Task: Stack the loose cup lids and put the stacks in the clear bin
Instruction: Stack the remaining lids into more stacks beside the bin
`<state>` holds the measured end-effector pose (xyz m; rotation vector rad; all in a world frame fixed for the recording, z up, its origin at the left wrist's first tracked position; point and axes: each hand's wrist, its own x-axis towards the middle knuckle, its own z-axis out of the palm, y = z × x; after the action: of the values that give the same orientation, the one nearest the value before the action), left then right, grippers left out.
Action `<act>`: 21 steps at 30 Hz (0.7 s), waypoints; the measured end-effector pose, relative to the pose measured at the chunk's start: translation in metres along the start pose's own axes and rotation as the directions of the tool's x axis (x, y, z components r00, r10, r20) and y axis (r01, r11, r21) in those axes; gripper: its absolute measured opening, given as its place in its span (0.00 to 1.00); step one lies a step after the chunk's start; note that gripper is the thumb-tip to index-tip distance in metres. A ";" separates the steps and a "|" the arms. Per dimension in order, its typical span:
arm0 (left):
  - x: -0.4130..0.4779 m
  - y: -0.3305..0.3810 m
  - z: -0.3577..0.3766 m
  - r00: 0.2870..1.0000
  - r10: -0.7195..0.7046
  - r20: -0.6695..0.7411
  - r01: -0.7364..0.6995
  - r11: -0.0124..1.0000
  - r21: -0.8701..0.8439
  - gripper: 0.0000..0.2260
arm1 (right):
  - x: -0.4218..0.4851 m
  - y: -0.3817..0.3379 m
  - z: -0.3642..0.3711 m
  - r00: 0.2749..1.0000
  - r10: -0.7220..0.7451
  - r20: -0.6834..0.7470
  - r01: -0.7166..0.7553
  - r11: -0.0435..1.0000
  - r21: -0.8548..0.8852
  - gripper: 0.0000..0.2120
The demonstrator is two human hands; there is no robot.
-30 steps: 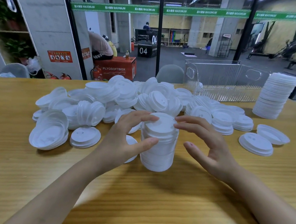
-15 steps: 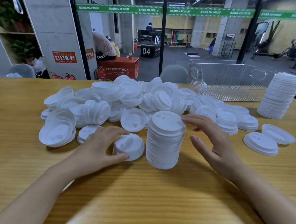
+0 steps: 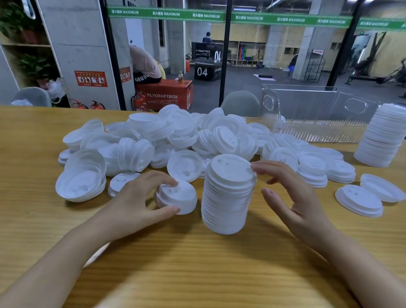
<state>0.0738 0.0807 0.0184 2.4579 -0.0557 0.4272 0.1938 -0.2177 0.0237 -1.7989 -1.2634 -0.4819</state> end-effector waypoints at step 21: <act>-0.002 0.005 0.001 0.997 -0.064 0.044 0.063 0.998 0.022 0.14 | 0.000 0.002 0.000 1.000 -0.012 -0.008 0.012 1.000 0.002 0.16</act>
<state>0.0717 0.0760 0.0196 2.4821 0.0085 0.3468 0.1955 -0.2173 0.0229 -1.7871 -1.2696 -0.4942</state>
